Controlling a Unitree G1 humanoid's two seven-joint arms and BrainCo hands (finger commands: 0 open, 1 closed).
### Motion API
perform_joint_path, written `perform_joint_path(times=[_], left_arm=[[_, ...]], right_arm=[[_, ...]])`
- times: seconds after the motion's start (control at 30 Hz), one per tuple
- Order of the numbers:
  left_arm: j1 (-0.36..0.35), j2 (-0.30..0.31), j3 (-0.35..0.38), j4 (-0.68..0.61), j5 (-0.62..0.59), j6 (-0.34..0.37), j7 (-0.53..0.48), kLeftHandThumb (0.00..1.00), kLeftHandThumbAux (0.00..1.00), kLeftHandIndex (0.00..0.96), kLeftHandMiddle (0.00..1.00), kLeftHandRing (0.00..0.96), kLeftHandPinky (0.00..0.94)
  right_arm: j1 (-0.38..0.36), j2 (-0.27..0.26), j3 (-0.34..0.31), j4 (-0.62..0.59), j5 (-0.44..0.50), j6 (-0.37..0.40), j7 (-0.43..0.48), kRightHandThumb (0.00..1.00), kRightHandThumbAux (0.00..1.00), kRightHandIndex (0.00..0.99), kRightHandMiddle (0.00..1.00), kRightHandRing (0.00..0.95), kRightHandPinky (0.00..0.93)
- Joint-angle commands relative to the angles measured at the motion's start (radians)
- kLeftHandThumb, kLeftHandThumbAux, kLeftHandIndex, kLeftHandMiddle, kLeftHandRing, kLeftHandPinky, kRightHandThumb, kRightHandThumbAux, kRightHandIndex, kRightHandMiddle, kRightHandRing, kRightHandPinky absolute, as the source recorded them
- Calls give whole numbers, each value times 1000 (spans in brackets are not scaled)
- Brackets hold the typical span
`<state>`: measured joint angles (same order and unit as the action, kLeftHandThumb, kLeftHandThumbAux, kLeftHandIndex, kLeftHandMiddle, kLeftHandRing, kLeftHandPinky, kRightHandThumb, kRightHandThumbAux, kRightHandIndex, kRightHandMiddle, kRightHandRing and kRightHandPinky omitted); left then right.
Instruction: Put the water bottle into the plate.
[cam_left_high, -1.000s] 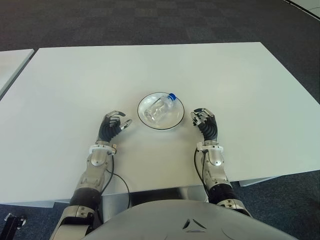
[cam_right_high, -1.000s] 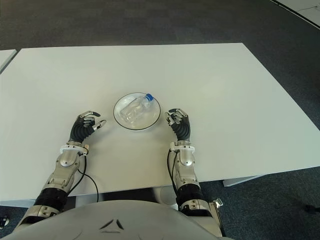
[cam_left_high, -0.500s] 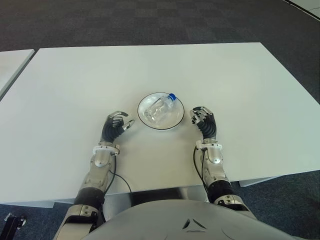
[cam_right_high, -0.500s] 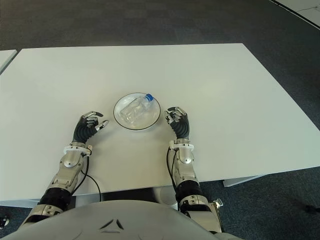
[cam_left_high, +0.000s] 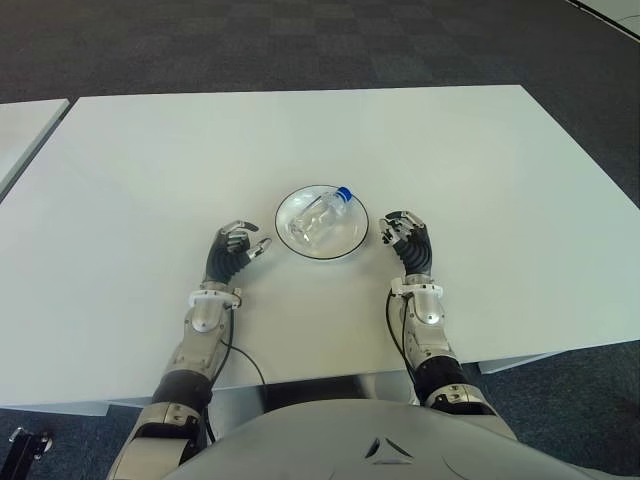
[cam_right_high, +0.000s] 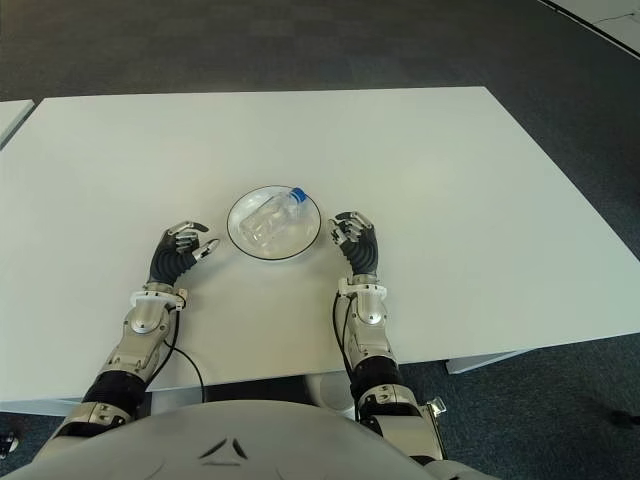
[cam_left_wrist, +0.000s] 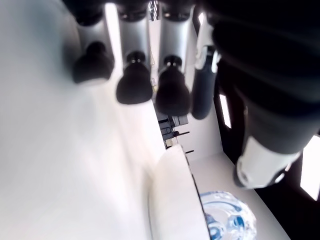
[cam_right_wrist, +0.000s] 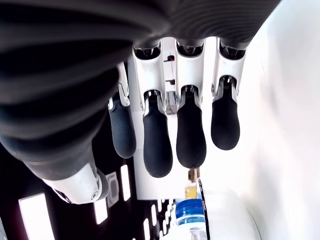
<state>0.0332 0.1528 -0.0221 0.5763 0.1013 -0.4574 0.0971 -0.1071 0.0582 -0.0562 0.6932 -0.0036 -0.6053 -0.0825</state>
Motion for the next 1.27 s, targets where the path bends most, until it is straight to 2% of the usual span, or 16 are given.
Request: perform_joint_path(times=[0.03,0.23,0.43,0.63,0.8,1.27], left_arm=[[53,-21,-22,92,16,41,-22,706,715,438,796,799,796],[50,-30,-22,97,17,28,-14,706,715,437,780,783,777],[54,-73,1,93,19,10,70,706,716,436,766,772,772],[53,-121,40,94,-31,-3,98,706,716,435,757,764,763],[50,-146,62,101,-47,-15,109,706,718,434,738,739,717],[57,-161,86,113,-46,-4,108,707,720,433,677,678,666]], right_arm=[[67,-4,-5,92,-6,64,-6,702,726,433,651,646,636],[63,-10,-7,104,-10,54,-7,703,726,433,651,644,633],[59,-20,-11,112,-5,64,-3,703,725,433,643,638,628],[56,-21,-13,118,-4,47,-2,704,726,433,636,635,626],[55,-24,-13,118,2,49,7,704,726,432,636,636,625],[45,-22,-19,128,13,55,24,703,725,433,653,650,646]])
